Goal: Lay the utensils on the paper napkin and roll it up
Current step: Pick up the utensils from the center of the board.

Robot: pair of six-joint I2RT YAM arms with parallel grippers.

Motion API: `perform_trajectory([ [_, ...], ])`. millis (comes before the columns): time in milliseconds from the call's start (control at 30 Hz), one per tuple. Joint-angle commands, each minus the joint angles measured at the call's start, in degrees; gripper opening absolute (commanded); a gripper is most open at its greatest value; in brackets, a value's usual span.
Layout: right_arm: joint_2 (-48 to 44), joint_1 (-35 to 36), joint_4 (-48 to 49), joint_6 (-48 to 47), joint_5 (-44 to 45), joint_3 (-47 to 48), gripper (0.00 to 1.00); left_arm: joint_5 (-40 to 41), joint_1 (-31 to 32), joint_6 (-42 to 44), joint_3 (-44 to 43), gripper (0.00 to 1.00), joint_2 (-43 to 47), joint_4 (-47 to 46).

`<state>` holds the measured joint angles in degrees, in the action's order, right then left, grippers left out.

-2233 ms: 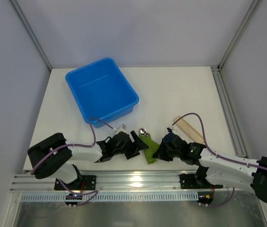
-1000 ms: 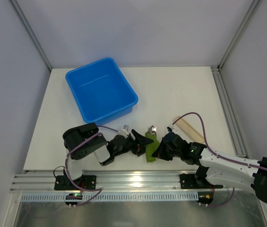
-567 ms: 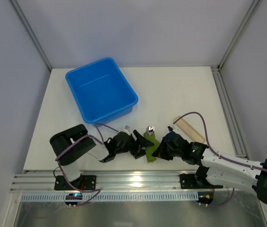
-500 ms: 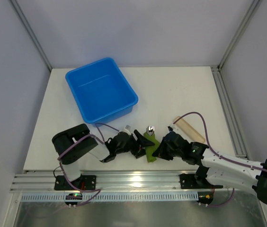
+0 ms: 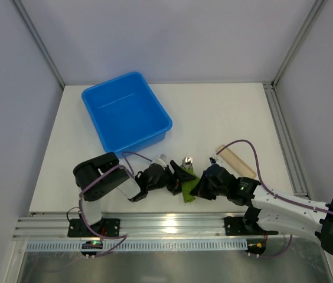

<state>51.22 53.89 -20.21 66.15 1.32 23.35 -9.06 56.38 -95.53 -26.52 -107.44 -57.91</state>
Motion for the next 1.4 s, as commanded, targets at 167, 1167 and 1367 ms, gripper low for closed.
perform_trajectory([
  [167,-0.8,-0.1,1.7,0.2,0.0,1.6,0.04,-2.1,-0.3,-3.4,1.2,0.64,-8.4,14.2],
  [1167,0.4,-0.1,2.1,-1.7,-0.4,0.6,0.04,4.0,-4.0,7.5,-0.1,0.26,-3.2,11.6],
  [1367,0.4,-0.1,1.2,-2.9,1.0,0.1,0.09,1.9,-4.2,10.4,-2.0,0.10,-5.8,6.3],
])
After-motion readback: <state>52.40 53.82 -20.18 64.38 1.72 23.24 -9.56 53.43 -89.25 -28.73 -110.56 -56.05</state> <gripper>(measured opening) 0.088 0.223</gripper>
